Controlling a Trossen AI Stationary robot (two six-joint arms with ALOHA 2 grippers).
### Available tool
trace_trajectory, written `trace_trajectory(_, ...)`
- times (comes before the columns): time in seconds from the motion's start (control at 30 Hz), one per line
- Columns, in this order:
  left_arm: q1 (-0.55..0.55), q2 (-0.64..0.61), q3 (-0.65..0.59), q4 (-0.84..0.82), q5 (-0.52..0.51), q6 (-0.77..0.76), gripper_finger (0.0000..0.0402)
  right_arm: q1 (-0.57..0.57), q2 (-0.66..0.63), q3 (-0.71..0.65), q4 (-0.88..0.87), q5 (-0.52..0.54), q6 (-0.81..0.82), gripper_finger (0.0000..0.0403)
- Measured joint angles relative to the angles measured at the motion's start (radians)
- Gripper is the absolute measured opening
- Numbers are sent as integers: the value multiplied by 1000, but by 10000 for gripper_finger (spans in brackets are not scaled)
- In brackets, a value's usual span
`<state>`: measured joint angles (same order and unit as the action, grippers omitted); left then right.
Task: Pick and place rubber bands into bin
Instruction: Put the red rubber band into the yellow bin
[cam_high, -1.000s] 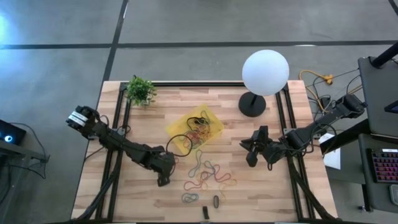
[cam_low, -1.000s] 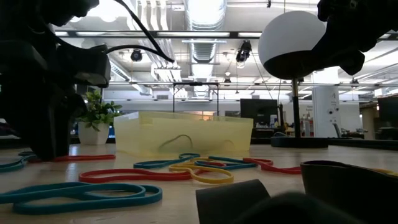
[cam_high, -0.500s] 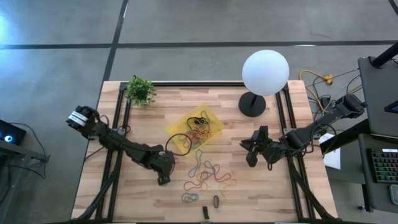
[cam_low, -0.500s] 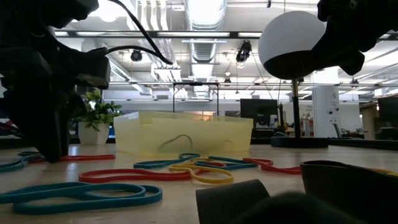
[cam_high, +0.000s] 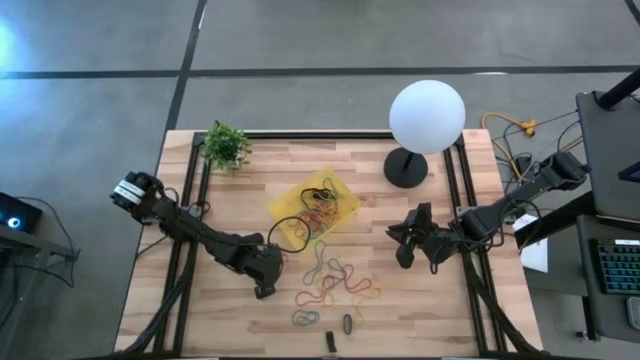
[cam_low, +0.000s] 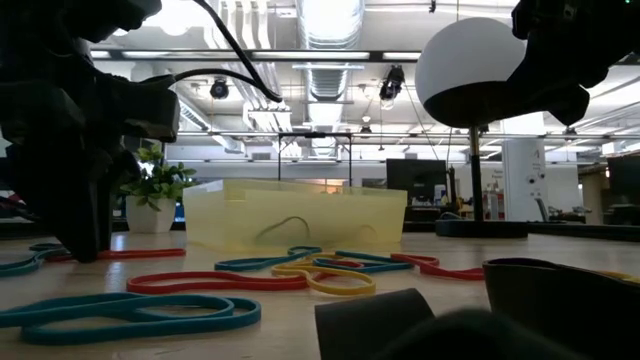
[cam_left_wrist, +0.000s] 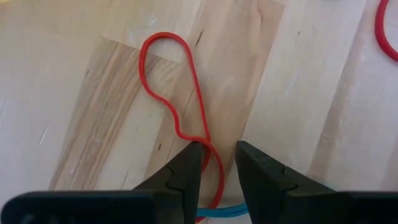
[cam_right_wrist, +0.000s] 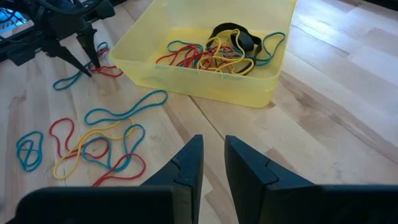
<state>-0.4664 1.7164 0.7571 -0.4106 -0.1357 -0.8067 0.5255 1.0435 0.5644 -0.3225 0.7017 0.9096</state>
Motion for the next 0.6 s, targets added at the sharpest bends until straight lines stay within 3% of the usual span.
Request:
trace_trajectory(0.4,2,-1,1,-20,-13,0,86,0,0,-6,-1,-2,0,57)
trace_trajectory(0.6,3,-1,1,-14,-19,0,34,0,0,-6,1,-2,0,57)
